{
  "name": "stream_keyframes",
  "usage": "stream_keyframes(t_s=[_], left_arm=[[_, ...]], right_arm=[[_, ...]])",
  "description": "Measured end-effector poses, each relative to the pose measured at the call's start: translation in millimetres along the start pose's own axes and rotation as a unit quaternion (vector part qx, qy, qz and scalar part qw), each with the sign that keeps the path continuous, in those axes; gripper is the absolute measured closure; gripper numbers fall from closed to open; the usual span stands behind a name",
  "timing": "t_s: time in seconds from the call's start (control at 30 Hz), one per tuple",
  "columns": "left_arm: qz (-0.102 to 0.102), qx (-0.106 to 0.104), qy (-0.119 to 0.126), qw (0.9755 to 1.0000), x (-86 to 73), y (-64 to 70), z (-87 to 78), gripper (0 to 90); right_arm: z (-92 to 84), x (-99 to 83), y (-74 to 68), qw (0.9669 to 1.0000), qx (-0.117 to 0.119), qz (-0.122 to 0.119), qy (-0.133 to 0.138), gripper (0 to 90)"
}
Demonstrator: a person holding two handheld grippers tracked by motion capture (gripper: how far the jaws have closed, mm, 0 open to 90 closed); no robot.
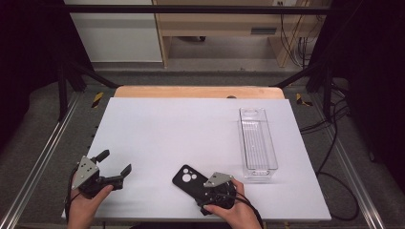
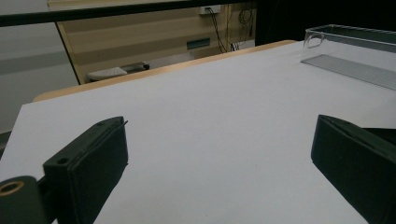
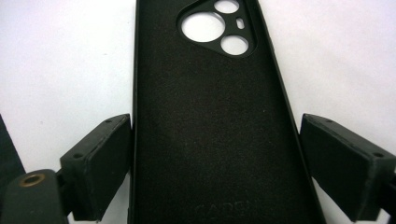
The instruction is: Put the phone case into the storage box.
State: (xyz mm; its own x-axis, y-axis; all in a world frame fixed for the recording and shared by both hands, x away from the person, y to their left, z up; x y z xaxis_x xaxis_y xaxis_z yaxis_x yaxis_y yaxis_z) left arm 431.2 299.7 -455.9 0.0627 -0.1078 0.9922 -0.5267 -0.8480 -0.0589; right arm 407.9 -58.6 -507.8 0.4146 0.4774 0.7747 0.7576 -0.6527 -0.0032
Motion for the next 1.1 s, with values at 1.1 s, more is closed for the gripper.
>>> stream_keyframes(t_s=[1.1], left_arm=[[-0.006, 0.000, 0.005, 1.0000, 1.1, -1.7, -1.4, 4.2]], right_arm=[[-17.5, 11.6, -1.8, 0.9990, -0.034, -0.008, 0.027, 16.0]])
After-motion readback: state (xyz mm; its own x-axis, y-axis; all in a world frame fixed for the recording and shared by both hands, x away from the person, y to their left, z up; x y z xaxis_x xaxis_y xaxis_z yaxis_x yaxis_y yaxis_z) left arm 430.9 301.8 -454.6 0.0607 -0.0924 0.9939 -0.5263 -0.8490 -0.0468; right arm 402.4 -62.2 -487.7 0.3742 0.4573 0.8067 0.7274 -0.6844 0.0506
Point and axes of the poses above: each handheld gripper's, and its own axes: z roughly forward along the jaws, x roughly out of its top, y roughly to its right, the point moved 3 cm from there along z, roughly forward along the jaws, and after that the axes turned 7 degrees about y, right-handed, at the moved point
